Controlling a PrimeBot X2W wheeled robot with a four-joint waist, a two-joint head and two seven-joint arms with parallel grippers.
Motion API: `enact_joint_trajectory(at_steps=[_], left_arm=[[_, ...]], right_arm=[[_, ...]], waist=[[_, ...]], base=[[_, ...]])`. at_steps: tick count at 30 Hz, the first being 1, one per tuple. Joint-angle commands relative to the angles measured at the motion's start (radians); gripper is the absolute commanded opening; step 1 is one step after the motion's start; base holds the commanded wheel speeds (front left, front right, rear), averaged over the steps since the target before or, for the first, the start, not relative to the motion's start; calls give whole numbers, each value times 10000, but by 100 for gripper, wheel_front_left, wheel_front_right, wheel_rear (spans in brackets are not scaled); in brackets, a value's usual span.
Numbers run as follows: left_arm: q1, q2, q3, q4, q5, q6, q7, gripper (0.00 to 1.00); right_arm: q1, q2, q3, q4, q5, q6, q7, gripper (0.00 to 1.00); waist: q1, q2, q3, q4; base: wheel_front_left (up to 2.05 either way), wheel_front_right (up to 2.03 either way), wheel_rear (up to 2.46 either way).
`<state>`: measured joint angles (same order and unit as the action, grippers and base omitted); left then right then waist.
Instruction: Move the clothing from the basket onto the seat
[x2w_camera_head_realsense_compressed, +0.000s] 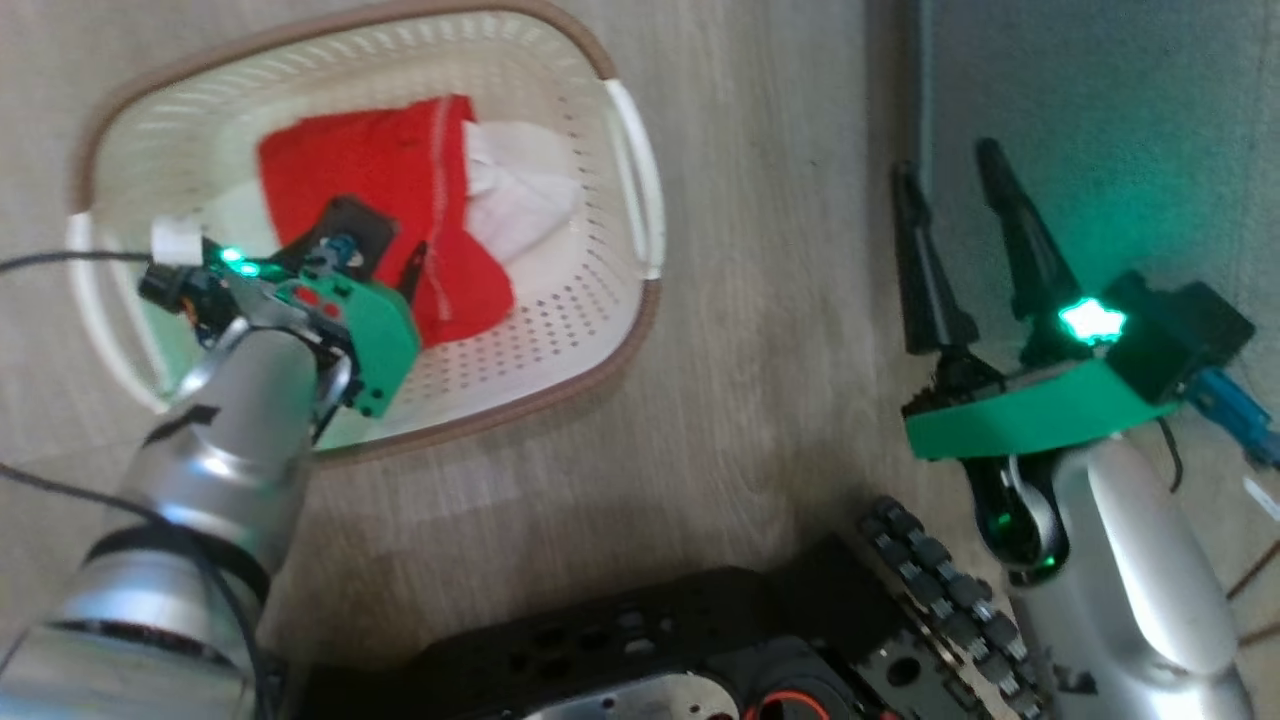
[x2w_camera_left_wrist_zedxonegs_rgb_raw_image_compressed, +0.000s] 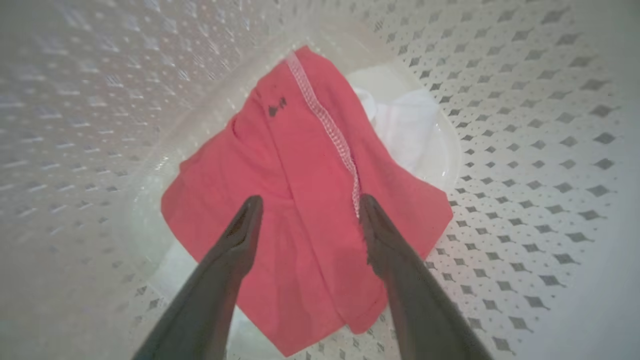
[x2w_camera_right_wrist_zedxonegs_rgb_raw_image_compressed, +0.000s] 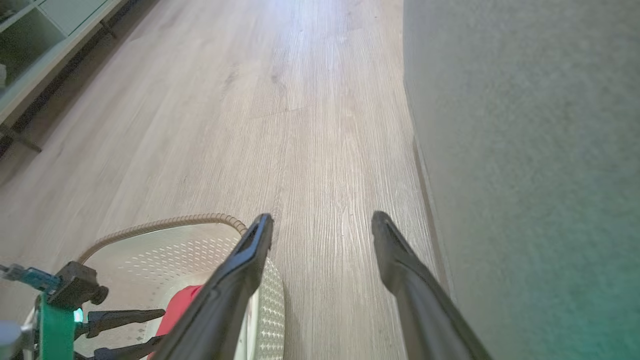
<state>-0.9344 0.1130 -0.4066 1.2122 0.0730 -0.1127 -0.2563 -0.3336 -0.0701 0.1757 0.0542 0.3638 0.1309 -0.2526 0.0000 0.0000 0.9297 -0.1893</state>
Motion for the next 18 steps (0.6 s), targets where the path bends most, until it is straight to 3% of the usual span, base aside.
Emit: enact_joint_trajectory(at_steps=[1,8,15,18], left_arm=[[-36,328,45,114,63,-34,63,100],[-643,489,-128,597,155,211,527,100],[-953,849,-483,749,481,881,1713,100],[-1150,946,-632,760,607,1189,1726,100]], right_arm=[[177,68,203,-231,5,-2,-91,100],[127,141,431,-391,-77,-2,-91,100],[365,184,623,-710,-136,-2,-91,100],[463,191,708,-853,-149,-2,-91,100]], waist=[[0,0,445,-407],[0,0,807,-710],[0,0,1089,-862],[0,0,1181,-885]], base=[[0,0,0],[0,0,0],[0,0,0],[0,0,0]])
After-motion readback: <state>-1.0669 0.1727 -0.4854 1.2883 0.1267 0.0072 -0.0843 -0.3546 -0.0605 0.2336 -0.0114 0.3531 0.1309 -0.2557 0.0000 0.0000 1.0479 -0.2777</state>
